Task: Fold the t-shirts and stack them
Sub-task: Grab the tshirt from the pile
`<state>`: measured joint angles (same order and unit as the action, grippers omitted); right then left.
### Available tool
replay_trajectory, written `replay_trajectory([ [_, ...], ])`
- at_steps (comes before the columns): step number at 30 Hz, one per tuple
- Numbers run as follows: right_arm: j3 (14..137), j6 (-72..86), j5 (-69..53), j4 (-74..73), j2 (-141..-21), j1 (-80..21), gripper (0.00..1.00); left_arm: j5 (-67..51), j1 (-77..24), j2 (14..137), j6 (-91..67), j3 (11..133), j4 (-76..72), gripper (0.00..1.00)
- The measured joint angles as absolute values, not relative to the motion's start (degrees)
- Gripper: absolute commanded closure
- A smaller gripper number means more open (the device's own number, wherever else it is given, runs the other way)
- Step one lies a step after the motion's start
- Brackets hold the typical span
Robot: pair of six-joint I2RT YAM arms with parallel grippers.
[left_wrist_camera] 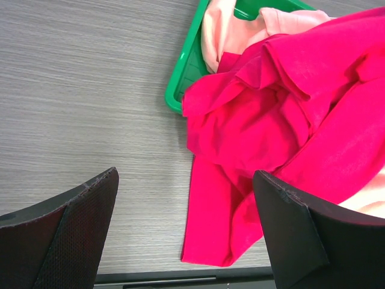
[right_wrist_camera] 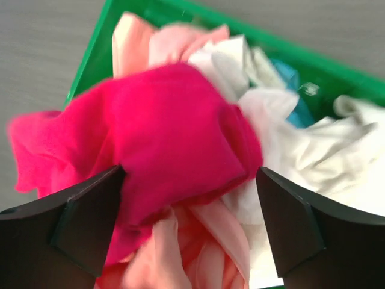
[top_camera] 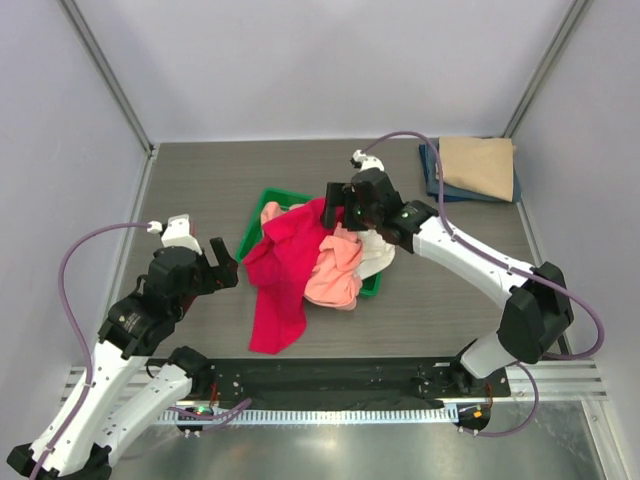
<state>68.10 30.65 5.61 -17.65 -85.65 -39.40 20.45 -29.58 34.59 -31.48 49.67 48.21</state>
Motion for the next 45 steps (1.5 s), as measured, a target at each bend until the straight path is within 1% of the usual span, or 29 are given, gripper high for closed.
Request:
replay_trajectory([
  [3,75.4,27.9,11.5,-24.4,-86.7,-40.6,0.00,20.4,-29.6,34.6,-31.5,49.7,48.2,0.07],
  [5,80.4,26.1,16.4,-28.4,-86.6,-42.5,0.00,20.4,-29.6,34.6,-31.5,49.7,48.2,0.07],
  [8,87.0,24.0,20.5,-32.4,-86.3,-46.8,0.00,20.4,-29.6,34.6,-31.5,49.7,48.2,0.07],
  [13,95.4,22.1,22.0,-36.4,-87.3,-53.6,0.00,20.4,-29.6,34.5,-31.5,49.7,48.2,0.07],
  [17,101.5,20.9,22.9,-37.5,-92.9,-56.2,0.00,20.5,-29.6,33.9,-31.5,49.7,48.2,0.07],
  [23,105.9,19.0,26.0,-41.8,-106.6,-56.0,0.01,20.5,-29.6,33.5,-31.5,49.6,48.2,0.07],
  [24,106.4,18.7,26.5,-42.9,-108.6,-56.0,0.03,20.5,-29.6,33.5,-31.5,49.7,48.2,0.07],
  [25,106.8,18.4,26.9,-43.9,-110.3,-55.9,0.18,20.5,-29.6,33.4,-31.5,49.7,48.2,0.07],
  [26,107.1,17.9,27.3,-44.7,-111.5,-55.9,0.30,20.5,-29.6,33.3,-31.5,49.6,48.2,0.07],
  [27,107.4,17.5,27.6,-45.6,-112.6,-55.9,0.46,20.5,-29.6,33.1,-31.5,49.6,48.2,0.07],
  [28,107.7,17.1,27.9,-46.1,-113.1,-55.9,0.73,20.6,-29.6,32.9,-31.5,49.6,48.2,0.07],
  [29,108.1,17.1,28.1,-46.5,-113.3,-55.9,0.83,20.6,-29.6,32.8,-31.5,49.6,48.2,0.07],
  [31,110.5,16.6,28.7,-47.7,-113.3,-55.9,0.94,20.6,-29.6,32.6,-31.5,49.6,48.2,0.07],
  [35,119.7,15.6,28.9,-49.6,-113.3,-55.9,0.96,20.6,-29.6,32.7,-31.5,49.6,48.2,0.07],
  [38,129.3,14.3,28.8,-50.3,-113.1,-55.9,0.92,20.6,-29.6,32.7,-31.5,49.6,48.2,0.07],
  [41,137.4,12.2,28.9,-49.0,-111.7,-55.9,0.92,20.8,-29.6,32.9,-31.5,49.6,48.2,0.07],
  [43,138.5,10.4,29.6,-46.1,-108.1,-55.9,0.92,21.1,-29.6,33.1,-31.6,49.6,48.2,0.06],
  [45,137.1,8.3,31.2,-42.7,-103.2,-55.9,0.92,21.4,-29.6,33.5,-31.7,49.6,48.2,0.04],
])
